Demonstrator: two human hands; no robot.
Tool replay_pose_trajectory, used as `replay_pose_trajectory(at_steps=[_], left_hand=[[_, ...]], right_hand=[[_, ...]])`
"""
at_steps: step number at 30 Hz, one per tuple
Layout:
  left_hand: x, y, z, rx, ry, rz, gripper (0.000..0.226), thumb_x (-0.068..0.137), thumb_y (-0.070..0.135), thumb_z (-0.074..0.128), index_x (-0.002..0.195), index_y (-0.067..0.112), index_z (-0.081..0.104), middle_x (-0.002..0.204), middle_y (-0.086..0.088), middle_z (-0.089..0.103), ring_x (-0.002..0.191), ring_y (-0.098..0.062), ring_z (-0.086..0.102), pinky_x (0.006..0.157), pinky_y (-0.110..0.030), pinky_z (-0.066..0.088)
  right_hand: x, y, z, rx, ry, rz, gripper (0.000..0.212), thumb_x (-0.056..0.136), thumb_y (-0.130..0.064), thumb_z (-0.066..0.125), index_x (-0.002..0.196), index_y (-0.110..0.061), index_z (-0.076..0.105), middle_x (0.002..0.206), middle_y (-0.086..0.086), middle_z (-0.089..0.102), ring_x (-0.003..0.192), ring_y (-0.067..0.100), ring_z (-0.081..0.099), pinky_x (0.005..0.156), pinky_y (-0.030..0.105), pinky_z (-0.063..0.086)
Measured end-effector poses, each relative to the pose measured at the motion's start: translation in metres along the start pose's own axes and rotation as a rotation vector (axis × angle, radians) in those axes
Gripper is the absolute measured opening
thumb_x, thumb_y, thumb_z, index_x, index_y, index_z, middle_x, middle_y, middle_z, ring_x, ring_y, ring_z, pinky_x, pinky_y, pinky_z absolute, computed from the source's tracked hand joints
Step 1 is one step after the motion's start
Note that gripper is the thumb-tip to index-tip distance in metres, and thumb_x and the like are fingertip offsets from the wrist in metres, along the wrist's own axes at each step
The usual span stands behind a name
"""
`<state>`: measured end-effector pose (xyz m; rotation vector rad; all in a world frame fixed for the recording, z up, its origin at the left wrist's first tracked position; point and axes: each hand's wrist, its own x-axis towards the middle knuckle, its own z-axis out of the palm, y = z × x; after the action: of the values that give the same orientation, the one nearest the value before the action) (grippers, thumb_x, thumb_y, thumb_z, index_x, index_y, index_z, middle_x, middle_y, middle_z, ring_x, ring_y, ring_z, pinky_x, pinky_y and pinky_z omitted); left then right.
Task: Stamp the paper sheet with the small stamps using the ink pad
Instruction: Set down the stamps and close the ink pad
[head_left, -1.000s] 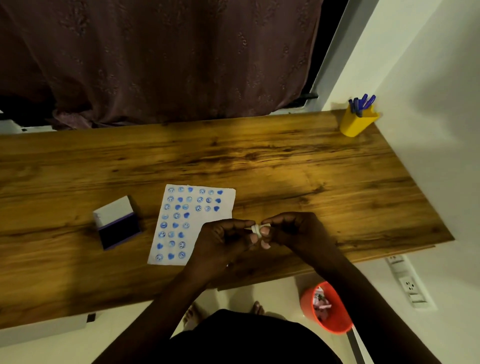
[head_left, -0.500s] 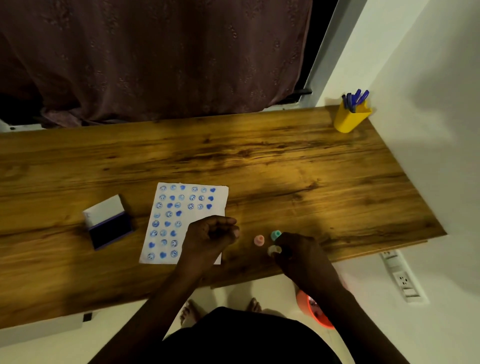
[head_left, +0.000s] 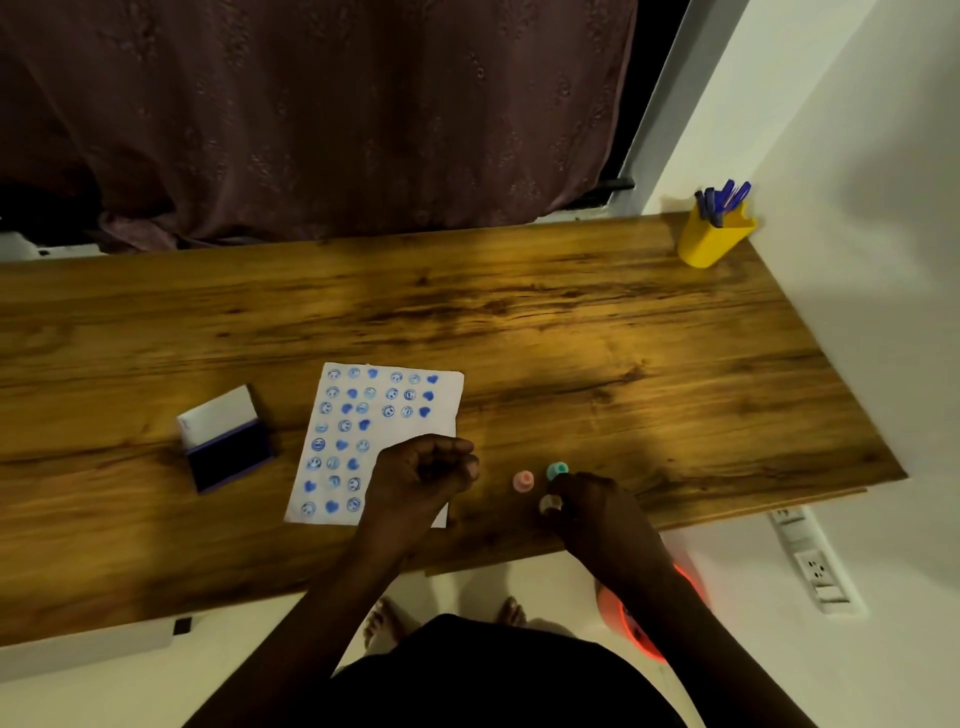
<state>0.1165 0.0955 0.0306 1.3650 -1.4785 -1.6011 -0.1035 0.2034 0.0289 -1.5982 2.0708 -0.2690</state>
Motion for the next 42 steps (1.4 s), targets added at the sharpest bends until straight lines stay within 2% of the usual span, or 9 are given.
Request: replay_pose_trajectory(at_steps=[7, 10, 16, 21, 25, 29, 33, 39, 42], left_hand=[[0.0, 0.0, -0.005, -0.035, 0.039, 0.0, 0.033, 0.08, 0.01, 0.088, 0.088, 0.041, 0.082, 0.094, 0.006, 0.083, 0.096, -0.015, 0.079, 0.095, -0.052, 0.062], [0.001, 0.001, -0.01, -0.033, 0.055, 0.006, 0.034, 0.082, 0.009, 0.086, 0.086, 0.043, 0.081, 0.092, 0.006, 0.083, 0.093, -0.016, 0.08, 0.089, -0.047, 0.065], [-0.001, 0.004, -0.036, -0.04, 0.147, 0.034, 0.026, 0.086, 0.005, 0.082, 0.095, 0.029, 0.077, 0.098, -0.006, 0.082, 0.097, -0.027, 0.079, 0.084, -0.046, 0.065], [-0.009, 0.001, -0.076, -0.044, 0.234, 0.012, 0.025, 0.088, 0.003, 0.078, 0.112, 0.009, 0.077, 0.106, -0.014, 0.08, 0.1, -0.03, 0.077, 0.086, -0.047, 0.065], [-0.015, -0.007, -0.112, -0.026, 0.299, 0.024, 0.022, 0.09, 0.004, 0.077, 0.106, 0.019, 0.077, 0.103, -0.006, 0.081, 0.095, -0.024, 0.079, 0.082, -0.042, 0.066], [-0.018, -0.021, -0.147, 0.006, 0.368, 0.064, 0.028, 0.088, 0.004, 0.079, 0.09, 0.032, 0.074, 0.086, 0.016, 0.082, 0.09, -0.015, 0.079, 0.07, -0.024, 0.064], [-0.022, -0.037, -0.179, -0.038, 0.435, 0.069, 0.031, 0.087, 0.002, 0.079, 0.094, 0.032, 0.075, 0.092, 0.009, 0.083, 0.089, -0.015, 0.08, 0.077, -0.035, 0.064], [-0.023, -0.055, -0.219, -0.08, 0.526, 0.046, 0.021, 0.083, 0.019, 0.082, 0.096, 0.035, 0.077, 0.092, 0.013, 0.083, 0.085, -0.011, 0.08, 0.067, -0.025, 0.064], [-0.018, -0.065, -0.239, -0.02, 0.587, 0.008, 0.02, 0.089, 0.016, 0.079, 0.102, 0.032, 0.077, 0.101, 0.003, 0.08, 0.092, -0.019, 0.079, 0.079, -0.043, 0.066]], right_hand=[[-0.003, -0.005, -0.012, 0.004, 0.084, -0.023, 0.037, 0.089, -0.046, 0.072, 0.118, -0.022, 0.071, 0.102, -0.003, 0.071, 0.086, 0.017, 0.071, 0.073, 0.035, 0.059], [0.0, -0.018, -0.024, 0.054, 0.148, -0.071, 0.027, 0.091, -0.051, 0.065, 0.101, -0.027, 0.073, 0.092, -0.009, 0.069, 0.076, 0.008, 0.068, 0.065, 0.03, 0.057], [0.029, -0.063, -0.031, 0.23, 0.17, -0.145, 0.006, 0.094, -0.025, 0.072, 0.096, -0.023, 0.078, 0.087, -0.011, 0.076, 0.077, 0.004, 0.07, 0.074, 0.023, 0.058], [0.061, -0.11, -0.012, 0.302, 0.143, -0.206, 0.019, 0.096, -0.029, 0.07, 0.112, -0.022, 0.078, 0.112, -0.008, 0.079, 0.092, -0.004, 0.066, 0.072, -0.004, 0.043], [0.086, -0.148, 0.004, 0.277, 0.122, -0.261, 0.016, 0.095, -0.03, 0.07, 0.107, -0.025, 0.08, 0.106, -0.011, 0.08, 0.087, -0.003, 0.069, 0.076, 0.002, 0.044], [0.109, -0.181, 0.02, 0.316, 0.029, -0.293, 0.015, 0.094, -0.025, 0.071, 0.105, -0.022, 0.081, 0.103, -0.009, 0.08, 0.086, -0.002, 0.07, 0.078, 0.006, 0.048], [0.124, -0.21, 0.034, 0.334, -0.02, -0.328, 0.014, 0.095, -0.024, 0.071, 0.103, -0.02, 0.082, 0.098, -0.007, 0.081, 0.085, 0.002, 0.073, 0.082, 0.021, 0.059], [0.146, -0.247, 0.056, 0.298, -0.057, -0.358, 0.014, 0.094, -0.025, 0.071, 0.099, -0.018, 0.083, 0.093, -0.005, 0.08, 0.081, 0.003, 0.07, 0.078, 0.018, 0.052], [0.16, -0.261, 0.068, 0.276, -0.081, -0.33, 0.016, 0.093, -0.025, 0.072, 0.101, -0.015, 0.081, 0.1, 0.0, 0.08, 0.092, 0.011, 0.073, 0.083, 0.024, 0.056]])
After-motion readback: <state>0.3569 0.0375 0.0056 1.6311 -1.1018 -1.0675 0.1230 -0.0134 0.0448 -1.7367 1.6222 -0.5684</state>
